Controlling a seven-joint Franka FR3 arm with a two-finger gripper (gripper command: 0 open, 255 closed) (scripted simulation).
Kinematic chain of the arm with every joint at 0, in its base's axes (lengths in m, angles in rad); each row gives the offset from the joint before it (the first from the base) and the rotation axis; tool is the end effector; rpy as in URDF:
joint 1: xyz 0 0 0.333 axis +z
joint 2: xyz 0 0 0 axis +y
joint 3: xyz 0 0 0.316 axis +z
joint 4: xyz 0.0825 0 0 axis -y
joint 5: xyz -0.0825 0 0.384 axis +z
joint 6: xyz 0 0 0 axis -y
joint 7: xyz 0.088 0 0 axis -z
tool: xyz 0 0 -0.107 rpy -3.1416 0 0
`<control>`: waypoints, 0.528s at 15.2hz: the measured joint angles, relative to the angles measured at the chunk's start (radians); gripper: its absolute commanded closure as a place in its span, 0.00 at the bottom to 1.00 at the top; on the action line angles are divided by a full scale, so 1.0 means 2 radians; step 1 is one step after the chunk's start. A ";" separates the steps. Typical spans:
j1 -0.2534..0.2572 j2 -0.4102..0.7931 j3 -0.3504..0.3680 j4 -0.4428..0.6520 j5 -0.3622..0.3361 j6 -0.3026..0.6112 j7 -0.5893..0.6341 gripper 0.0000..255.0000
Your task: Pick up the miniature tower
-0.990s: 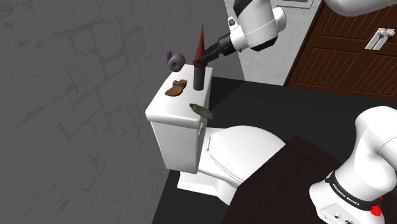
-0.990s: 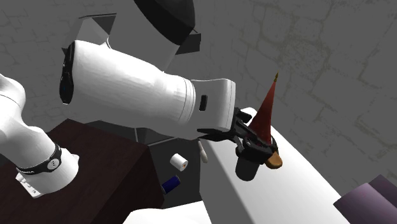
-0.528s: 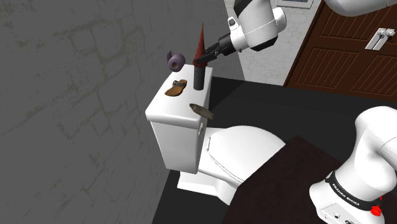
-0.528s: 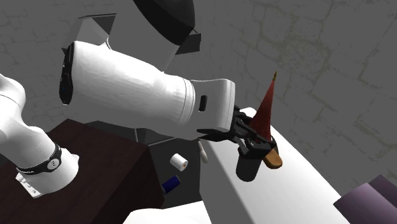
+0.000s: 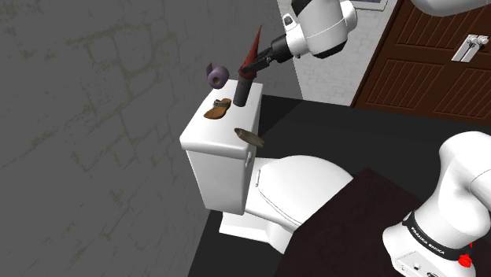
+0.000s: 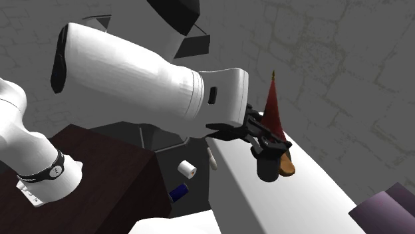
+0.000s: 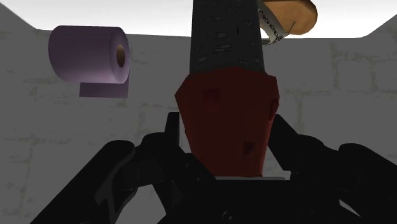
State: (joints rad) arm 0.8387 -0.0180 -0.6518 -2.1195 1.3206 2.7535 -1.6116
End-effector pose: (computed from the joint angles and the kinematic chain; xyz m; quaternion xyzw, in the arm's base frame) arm 0.5672 0.0654 0.4664 -0.8290 -0.2947 -0.4531 0.1437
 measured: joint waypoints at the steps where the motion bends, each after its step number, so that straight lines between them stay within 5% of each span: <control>1: 0.000 -0.003 0.001 0.001 -0.011 0.001 0.011 1.00; 8: -0.003 -0.028 0.007 0.011 -0.099 -0.001 0.094 1.00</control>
State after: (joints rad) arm 0.8323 -0.0738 -0.6380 -2.0971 1.1220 2.7524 -1.4240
